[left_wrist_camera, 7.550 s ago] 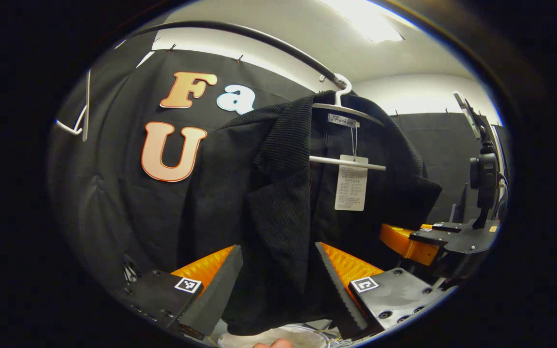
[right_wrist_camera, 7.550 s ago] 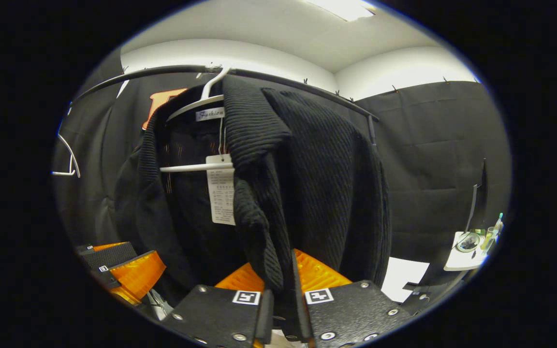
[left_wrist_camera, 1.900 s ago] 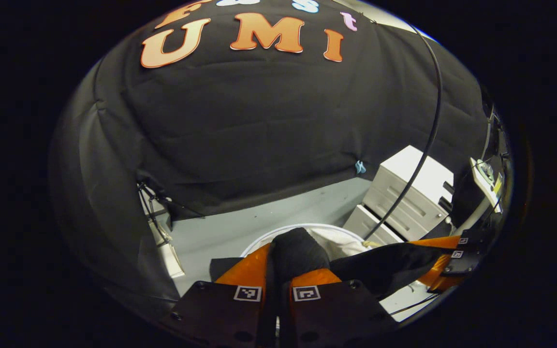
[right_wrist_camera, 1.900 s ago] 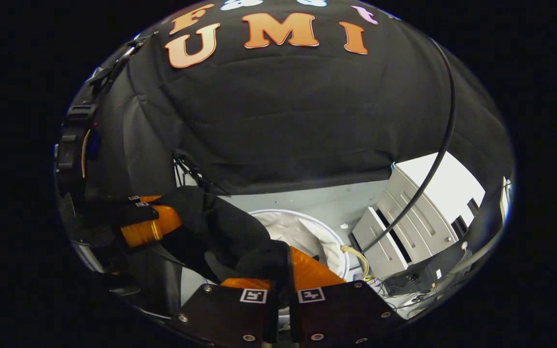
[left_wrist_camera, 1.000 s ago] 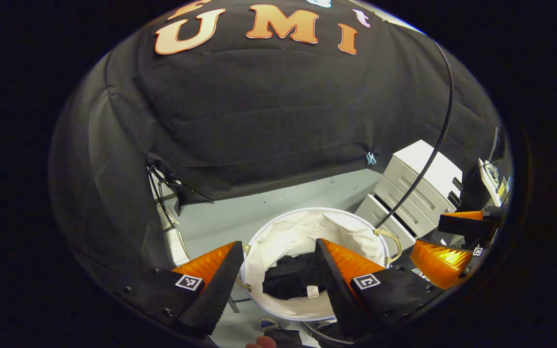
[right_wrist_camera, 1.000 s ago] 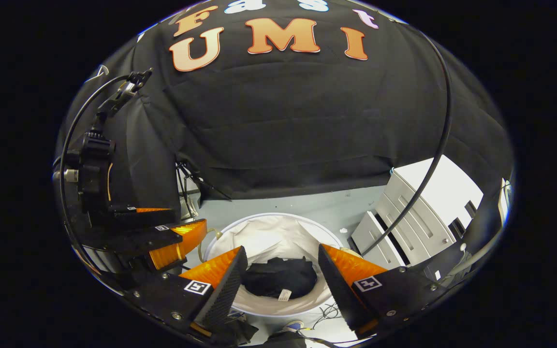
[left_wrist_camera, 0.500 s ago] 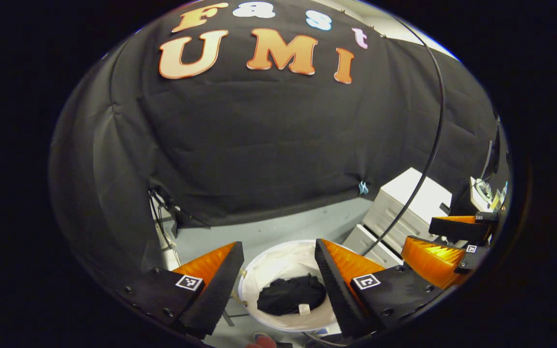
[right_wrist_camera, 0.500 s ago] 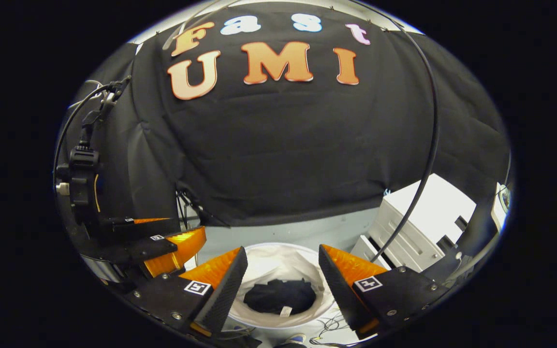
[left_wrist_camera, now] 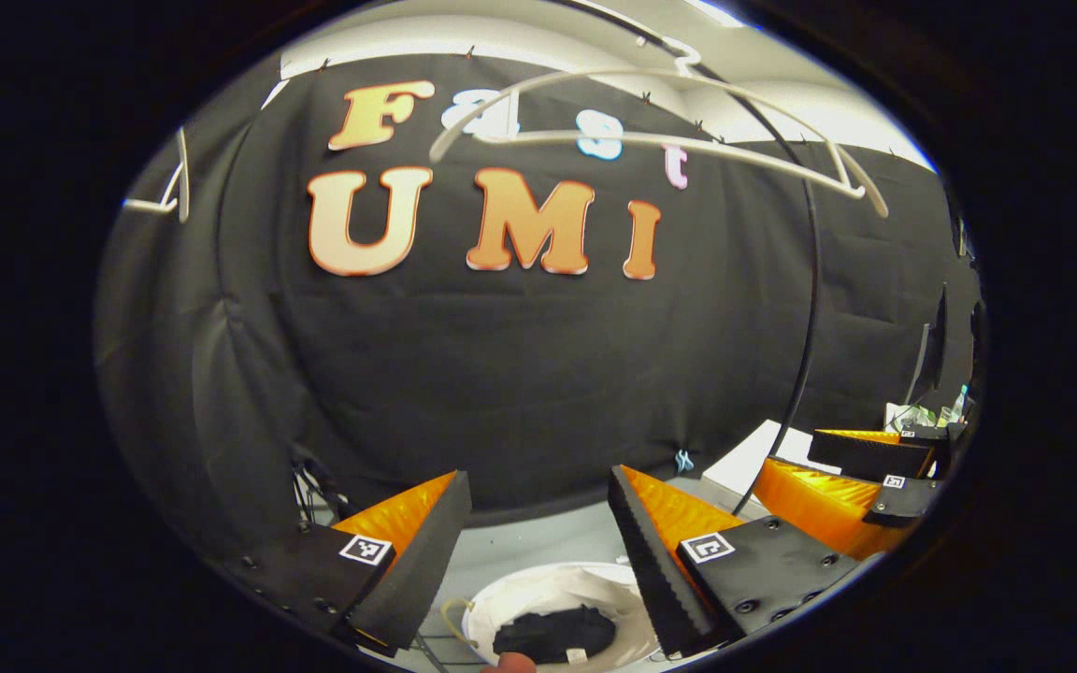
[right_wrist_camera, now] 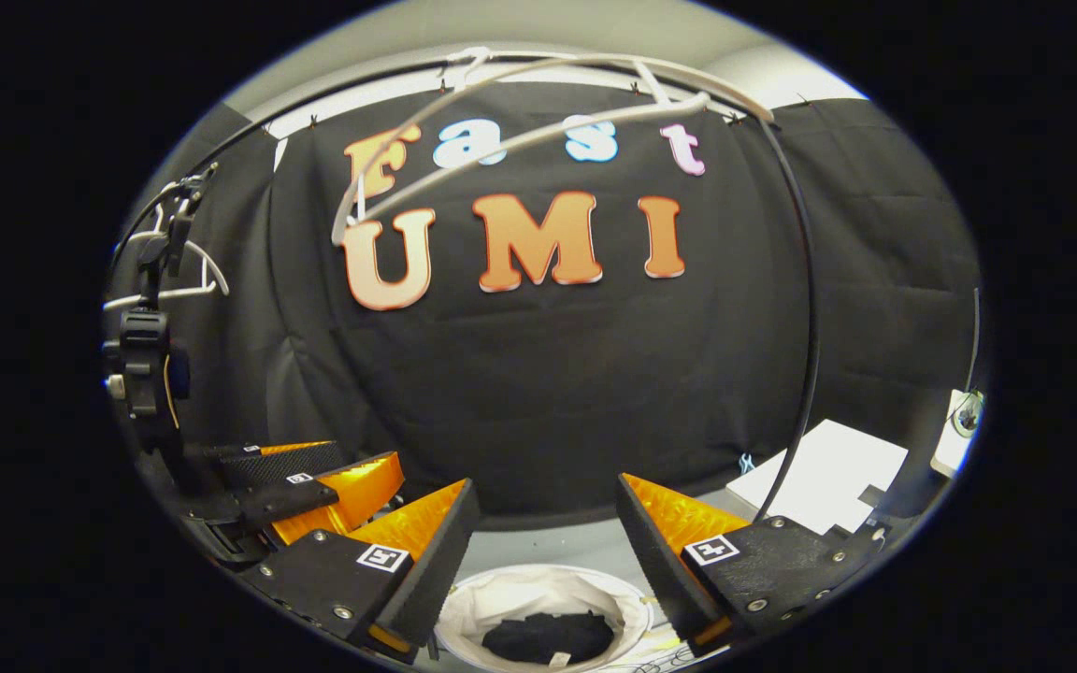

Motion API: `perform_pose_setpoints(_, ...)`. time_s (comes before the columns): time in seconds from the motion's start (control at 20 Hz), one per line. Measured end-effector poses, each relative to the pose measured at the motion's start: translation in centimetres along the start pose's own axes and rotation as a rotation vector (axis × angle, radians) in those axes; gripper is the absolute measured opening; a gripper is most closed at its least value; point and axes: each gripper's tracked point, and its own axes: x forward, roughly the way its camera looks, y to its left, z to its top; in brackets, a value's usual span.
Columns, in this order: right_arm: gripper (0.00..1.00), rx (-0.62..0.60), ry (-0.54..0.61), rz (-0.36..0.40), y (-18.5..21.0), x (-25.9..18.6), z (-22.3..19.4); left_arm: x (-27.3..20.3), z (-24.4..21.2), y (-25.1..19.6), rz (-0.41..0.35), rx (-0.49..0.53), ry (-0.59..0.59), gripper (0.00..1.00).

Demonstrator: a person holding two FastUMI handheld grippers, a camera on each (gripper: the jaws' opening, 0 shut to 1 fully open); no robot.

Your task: Grasp the clothes on the hanger with both hands and then place them into the laundry hamper below.

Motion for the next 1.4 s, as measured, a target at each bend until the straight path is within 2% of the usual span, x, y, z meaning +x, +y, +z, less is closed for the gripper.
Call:
perform_pose_setpoints(0.1,0.92,0.005,-0.058,0.002,0.3,-1.0,2.9,-1.1,2.9,-0.3,-0.008,-0.001,-0.056,0.94)
perform_pose_setpoints(0.35,0.92,0.002,-0.178,-0.011,0.0,-3.6,8.6,-3.5,8.0,-0.7,-0.024,-0.042,-0.159,0.94)
perform_pose_setpoints(0.6,0.91,-0.022,-0.251,-0.036,-0.8,-5.6,11.8,-5.3,11.8,-0.7,-0.024,-0.033,-0.246,0.96)
perform_pose_setpoints(0.75,0.91,-0.001,-0.271,-0.047,-1.2,-6.5,13.0,-6.5,12.8,-1.0,-0.022,-0.038,-0.263,0.99)
perform_pose_setpoints(0.85,0.91,-0.006,-0.286,-0.062,-1.7,-7.1,13.2,-7.3,13.3,-0.7,-0.014,-0.047,-0.284,0.96)
perform_pose_setpoints(0.9,0.91,-0.013,-0.285,-0.074,-2.0,-7.3,13.2,-7.6,13.5,-0.5,-0.005,-0.047,-0.289,0.99)
perform_pose_setpoints(0.95,0.91,-0.017,-0.283,-0.079,-2.2,-7.5,13.1,-7.8,13.5,-0.4,-0.002,-0.043,-0.289,0.94)
perform_pose_setpoints(1.05,0.92,-0.012,-0.278,-0.084,-2.3,-7.9,12.9,-8.2,13.5,-0.2,0.002,-0.041,-0.287,0.94)
perform_pose_setpoints(1.4,0.92,-0.008,-0.282,-0.102,-2.9,-8.4,13.1,-9.0,13.4,0.3,0.015,-0.049,-0.298,0.97)
